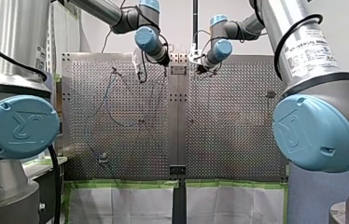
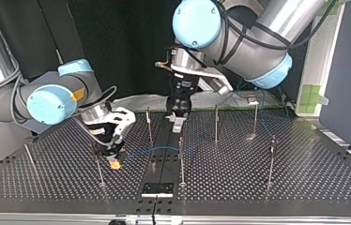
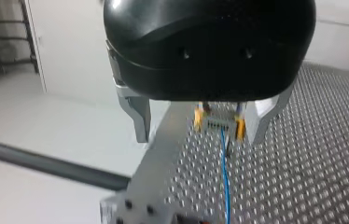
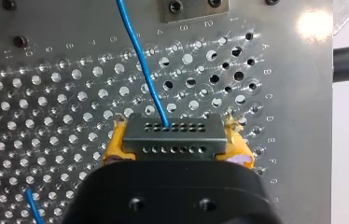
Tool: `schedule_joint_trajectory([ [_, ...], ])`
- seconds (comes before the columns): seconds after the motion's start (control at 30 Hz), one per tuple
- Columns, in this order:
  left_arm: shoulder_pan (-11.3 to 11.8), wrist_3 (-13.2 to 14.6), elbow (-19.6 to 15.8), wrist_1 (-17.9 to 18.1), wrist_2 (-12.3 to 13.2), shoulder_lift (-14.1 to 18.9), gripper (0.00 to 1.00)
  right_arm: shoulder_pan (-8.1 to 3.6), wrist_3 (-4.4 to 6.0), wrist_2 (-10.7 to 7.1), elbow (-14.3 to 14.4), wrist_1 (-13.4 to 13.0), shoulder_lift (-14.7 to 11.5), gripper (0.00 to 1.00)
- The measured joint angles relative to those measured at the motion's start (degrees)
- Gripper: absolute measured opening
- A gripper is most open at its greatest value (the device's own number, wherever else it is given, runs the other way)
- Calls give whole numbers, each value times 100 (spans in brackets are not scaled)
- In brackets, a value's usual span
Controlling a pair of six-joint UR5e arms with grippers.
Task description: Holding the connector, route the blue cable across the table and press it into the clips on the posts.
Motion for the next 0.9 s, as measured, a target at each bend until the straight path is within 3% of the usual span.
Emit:
schedule_joint_trajectory([
  [0.37,-146,137,606,-69,-319,-556,100,-5,4,0,0,1,9,0],
  [0.9,-148,149,1437,-94,-358,-1351,100,-21,-1,0,0,-5,18,0],
])
